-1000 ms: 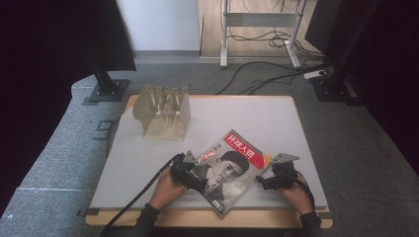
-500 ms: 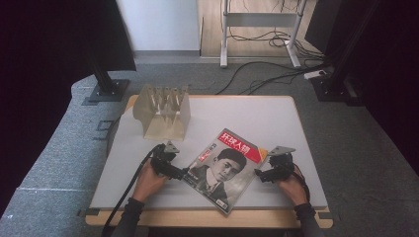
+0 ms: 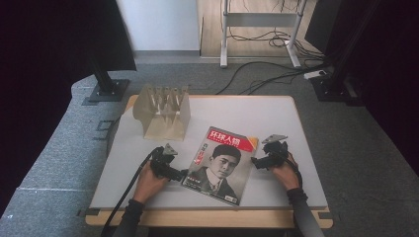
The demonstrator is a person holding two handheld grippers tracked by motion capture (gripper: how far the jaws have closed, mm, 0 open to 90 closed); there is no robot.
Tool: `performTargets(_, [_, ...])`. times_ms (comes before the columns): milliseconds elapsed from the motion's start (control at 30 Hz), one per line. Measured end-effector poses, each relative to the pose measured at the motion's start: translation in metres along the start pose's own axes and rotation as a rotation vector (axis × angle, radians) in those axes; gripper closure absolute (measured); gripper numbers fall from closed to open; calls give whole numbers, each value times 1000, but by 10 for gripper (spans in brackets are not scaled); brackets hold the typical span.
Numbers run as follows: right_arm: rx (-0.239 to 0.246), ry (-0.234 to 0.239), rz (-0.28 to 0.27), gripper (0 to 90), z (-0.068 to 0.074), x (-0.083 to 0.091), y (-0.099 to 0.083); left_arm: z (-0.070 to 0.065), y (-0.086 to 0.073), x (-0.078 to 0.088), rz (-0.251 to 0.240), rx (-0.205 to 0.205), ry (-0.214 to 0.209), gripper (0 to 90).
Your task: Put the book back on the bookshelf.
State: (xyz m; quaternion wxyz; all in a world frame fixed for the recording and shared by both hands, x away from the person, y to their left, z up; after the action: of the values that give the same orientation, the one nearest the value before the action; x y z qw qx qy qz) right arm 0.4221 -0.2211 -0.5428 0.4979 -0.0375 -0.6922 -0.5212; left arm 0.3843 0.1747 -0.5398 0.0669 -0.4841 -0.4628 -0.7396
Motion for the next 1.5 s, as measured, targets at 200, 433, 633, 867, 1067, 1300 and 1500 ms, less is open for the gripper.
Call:
performTargets(200, [-15, -9, -6, 45, -9, -11, 14, -22, -5, 6, -13, -34, -24, 0])
performTargets(433, [-24, 14, -4, 117, -16, -17, 26, -51, -9, 11, -39, -63, -51, 0])
performTargets(633, [-38, 57, -47, 128, -14, -13, 38, -68, -8, 11, -50, -87, -68, 0])
performTargets(867, [-53, 160, -73, 138, -5, -23, 50, -78, -2, 8, -48, -106, -91, 0])
performTargets(1067, [-101, 211, -78, 219, -3, -37, 56, -77, 0, 6, -53, -96, -92, 0])
performTargets(1300, [-177, 268, -103, 276, -7, -46, 58, -68, 4, 1, -53, -65, -66, 0])
performTargets(1500, [-224, 270, -109, 299, -9, -47, 57, -67, 5, 0, -52, -62, -63, 0])
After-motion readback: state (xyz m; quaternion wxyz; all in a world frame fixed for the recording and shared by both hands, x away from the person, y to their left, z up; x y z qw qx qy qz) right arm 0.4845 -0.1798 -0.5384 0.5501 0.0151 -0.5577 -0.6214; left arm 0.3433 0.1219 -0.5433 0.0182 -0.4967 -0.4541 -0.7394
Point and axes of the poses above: each handheld gripper's, and its own axes: x roughly backward along the jaws, y roughly out of its top, z roughly to its left, the point moved 2 cm from there along -x, roughly forward along the jaws, and after that the axes turned 8 degrees about y, right-handed, at the moved point
